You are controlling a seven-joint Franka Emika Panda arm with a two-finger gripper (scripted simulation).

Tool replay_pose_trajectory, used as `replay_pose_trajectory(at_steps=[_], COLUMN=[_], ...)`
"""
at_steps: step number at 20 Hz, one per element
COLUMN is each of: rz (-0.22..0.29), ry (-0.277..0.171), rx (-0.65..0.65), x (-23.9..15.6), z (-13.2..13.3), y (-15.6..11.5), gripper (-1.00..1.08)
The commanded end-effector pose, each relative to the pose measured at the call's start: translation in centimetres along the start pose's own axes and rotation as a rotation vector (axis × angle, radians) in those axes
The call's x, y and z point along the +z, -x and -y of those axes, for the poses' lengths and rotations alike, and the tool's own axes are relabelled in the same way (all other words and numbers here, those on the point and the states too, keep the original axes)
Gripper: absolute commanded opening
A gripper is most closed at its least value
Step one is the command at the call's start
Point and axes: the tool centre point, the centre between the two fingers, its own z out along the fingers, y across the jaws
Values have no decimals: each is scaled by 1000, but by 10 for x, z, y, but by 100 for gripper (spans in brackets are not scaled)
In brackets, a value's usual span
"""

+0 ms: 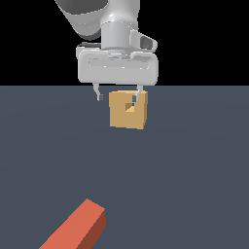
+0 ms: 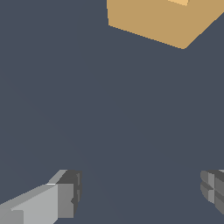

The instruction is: Insert the peg into the horizontal hole in a box.

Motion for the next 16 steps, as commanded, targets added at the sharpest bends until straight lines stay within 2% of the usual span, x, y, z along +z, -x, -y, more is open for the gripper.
replay_pose_trajectory(at_steps=[1,4,8,12,16], rz=[0,0,1,1,2], ry=[0,1,4,11,19], rx=[0,11,60,145,264], x=[0,2,9,22,41], z=[0,0,3,10,27], y=[0,6,35,84,152], gripper=[100,100,100,100,100])
